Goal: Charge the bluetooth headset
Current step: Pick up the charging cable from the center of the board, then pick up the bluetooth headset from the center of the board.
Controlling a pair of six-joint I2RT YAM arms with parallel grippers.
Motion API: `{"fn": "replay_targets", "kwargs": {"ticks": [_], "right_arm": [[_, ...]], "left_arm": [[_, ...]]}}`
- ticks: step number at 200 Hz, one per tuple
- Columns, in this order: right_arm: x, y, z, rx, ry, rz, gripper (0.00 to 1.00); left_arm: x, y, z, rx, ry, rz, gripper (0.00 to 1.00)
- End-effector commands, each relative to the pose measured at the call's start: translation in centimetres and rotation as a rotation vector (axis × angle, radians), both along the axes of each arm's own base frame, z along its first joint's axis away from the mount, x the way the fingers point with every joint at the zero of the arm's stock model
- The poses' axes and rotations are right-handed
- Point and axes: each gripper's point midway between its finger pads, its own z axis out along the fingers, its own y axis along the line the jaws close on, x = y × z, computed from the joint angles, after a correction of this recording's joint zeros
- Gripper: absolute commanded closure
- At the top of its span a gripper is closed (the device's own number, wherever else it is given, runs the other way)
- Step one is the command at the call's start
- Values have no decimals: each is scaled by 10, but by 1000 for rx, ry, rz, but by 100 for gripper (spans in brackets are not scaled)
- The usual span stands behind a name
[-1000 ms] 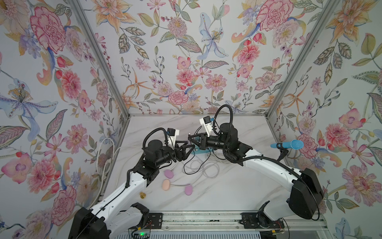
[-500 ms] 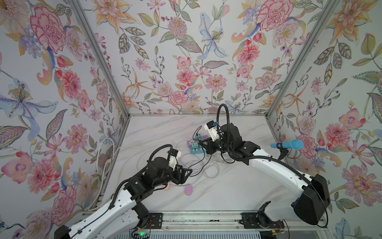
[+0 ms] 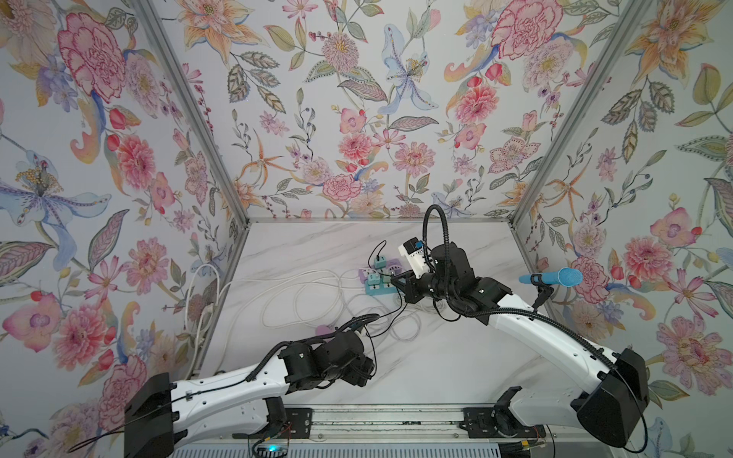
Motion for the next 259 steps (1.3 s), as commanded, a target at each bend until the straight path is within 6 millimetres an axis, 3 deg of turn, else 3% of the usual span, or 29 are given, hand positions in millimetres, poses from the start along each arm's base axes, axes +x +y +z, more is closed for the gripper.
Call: {"fn": "replay_targets", "kwargs": {"ticks": [1,90,201,238,259], "right_arm": [[-2,-13,4,-13,-35,-21,100],[-2,-26,0,-18,-45,-28,100],[-5,-32,-5,-33,-60,-19,100],[-4,-33,-6,-37,-59,-20,100],[-4,-33,-8,-40,-55,-18,100]], "left_arm": [[-1,3,-15,26,28,42,17],[1,-13,-47,55,100,75,27],[31,-13,-45,85,36,80,40],[33,-19,-46,91,43,47,57],[32,-21,-46,93,49,37,62]]}}
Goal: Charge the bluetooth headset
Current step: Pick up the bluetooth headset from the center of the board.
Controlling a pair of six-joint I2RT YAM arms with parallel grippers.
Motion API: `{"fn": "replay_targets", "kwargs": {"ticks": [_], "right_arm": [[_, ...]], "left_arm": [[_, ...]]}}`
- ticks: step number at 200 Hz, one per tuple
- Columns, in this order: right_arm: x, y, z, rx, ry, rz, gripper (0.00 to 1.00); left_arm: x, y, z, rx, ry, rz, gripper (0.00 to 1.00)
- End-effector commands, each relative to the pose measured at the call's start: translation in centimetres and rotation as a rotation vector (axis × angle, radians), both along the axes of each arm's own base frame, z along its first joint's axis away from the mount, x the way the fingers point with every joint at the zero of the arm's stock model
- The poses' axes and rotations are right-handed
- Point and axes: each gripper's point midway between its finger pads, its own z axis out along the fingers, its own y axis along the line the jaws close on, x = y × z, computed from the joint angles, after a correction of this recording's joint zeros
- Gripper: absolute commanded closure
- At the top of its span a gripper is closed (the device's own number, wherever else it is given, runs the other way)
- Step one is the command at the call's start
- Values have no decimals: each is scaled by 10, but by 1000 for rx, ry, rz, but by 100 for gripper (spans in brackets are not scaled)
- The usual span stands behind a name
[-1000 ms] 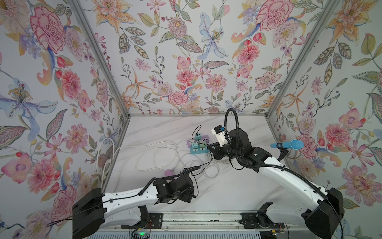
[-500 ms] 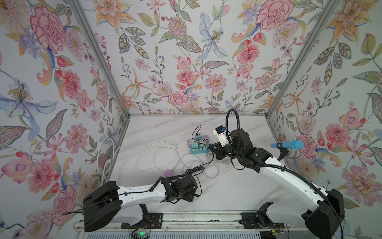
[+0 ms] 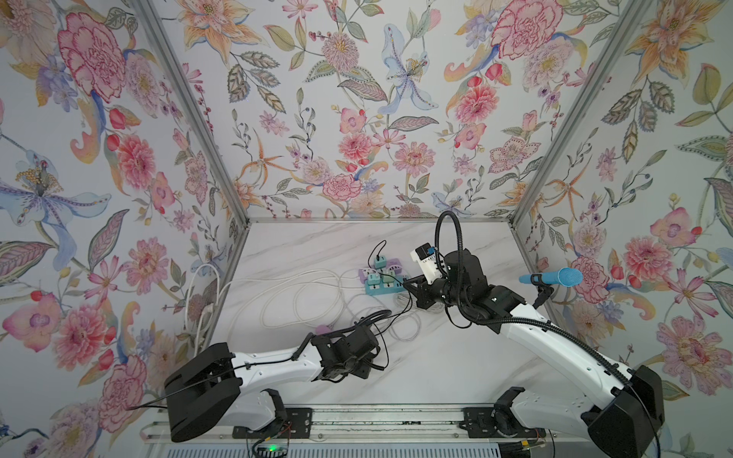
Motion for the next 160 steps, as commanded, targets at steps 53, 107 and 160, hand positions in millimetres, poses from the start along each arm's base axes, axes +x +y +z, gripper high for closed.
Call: {"fn": "replay_targets", "kwargs": {"ticks": [53,107,160], "right_arm": [[0,0,-1,-10,-13,22,100],[11,-5,2,-10,-16,-3,100],[16,1,13,12,-12,30,100]], "left_arm": [[11,-14,18,-28,-31,-38,68],[18,-41,75,-182,-94,-108,69],[64,-23,194,-510,-296,-80,71]]}}
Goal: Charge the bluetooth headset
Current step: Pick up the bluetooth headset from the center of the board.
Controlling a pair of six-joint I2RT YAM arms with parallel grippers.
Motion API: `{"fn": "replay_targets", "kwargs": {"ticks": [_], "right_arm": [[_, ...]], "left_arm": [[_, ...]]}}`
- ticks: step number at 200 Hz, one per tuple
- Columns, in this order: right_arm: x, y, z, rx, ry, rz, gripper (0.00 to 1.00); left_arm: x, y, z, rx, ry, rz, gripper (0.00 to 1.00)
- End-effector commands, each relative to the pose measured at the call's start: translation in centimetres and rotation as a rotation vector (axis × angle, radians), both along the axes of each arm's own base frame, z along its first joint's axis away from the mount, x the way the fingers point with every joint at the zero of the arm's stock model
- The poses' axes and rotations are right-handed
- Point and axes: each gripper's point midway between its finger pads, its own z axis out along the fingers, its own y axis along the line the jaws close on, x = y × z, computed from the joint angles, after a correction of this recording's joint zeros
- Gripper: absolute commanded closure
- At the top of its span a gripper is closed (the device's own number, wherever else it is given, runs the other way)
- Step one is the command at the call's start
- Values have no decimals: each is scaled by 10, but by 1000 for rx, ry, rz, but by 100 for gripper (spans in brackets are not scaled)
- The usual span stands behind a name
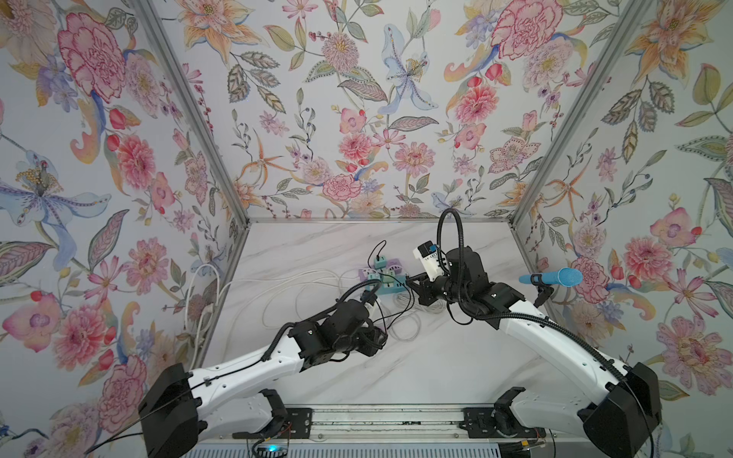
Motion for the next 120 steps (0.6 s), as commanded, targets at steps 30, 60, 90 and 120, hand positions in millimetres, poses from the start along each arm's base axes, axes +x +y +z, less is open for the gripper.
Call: {"fn": "replay_targets", "kwargs": {"ticks": [30,60,90,120], "right_arm": [[3,21,30,23,-3,94,100],[-12,44,47,1,-4,185,100],[-35,71,60,-16,24,297,100],[-52,85,66,2,95,361,100]], "left_arm": [[48,39,96,-133,-240,8,72],[72,48,127,-204,-377,-1,76],[94,45,142,-227,-458,-46,83],[106,48,156,-207,-536,-90,90]]}}
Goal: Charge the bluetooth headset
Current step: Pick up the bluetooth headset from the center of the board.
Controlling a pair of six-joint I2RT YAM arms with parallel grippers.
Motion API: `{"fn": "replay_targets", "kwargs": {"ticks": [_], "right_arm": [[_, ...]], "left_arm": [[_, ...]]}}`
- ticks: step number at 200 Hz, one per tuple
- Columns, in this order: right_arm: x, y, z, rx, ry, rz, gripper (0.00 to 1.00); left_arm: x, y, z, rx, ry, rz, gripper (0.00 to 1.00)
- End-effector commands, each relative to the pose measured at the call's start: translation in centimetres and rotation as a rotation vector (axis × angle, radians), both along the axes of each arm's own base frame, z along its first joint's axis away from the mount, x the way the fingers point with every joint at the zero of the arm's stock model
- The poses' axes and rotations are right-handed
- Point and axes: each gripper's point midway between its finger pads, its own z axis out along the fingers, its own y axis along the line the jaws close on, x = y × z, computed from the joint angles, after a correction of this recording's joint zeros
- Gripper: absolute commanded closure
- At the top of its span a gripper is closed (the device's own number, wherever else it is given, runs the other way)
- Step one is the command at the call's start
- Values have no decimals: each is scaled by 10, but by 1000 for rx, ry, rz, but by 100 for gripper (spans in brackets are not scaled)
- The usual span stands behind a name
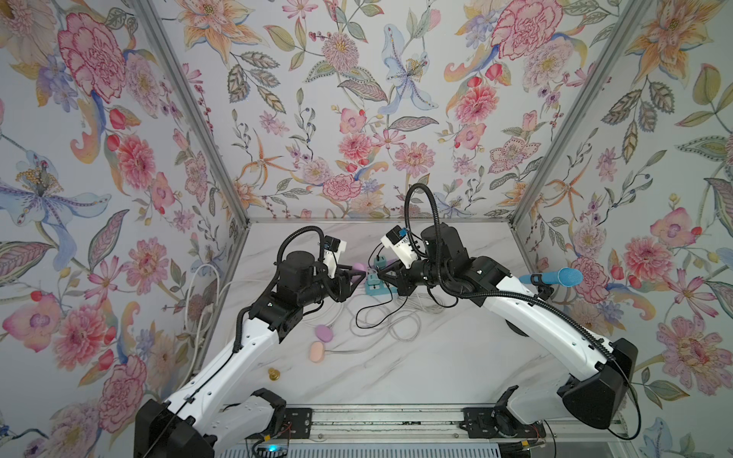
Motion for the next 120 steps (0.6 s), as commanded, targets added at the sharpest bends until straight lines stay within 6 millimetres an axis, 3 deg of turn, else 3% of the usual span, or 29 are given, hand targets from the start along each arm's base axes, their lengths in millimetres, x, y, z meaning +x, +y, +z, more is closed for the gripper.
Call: {"fn": "replay_targets", "kwargs": {"ticks": [1,24,71,120], "right_arm": [[-18,3,-6,-35,88,65,100],[-22,2,1,-25,125,70,100],[-30,7,12,20,203,113,100],[-18,1,15,58,264,111,100]], "left_arm": [[3,-5,43,-12,-184,-91,91],[1,-1,49,-5,-246,-117,100],[-4,-2,50,-24,-276,-170,100],[-15,-5,55,-28,-310,-233,100]]}}
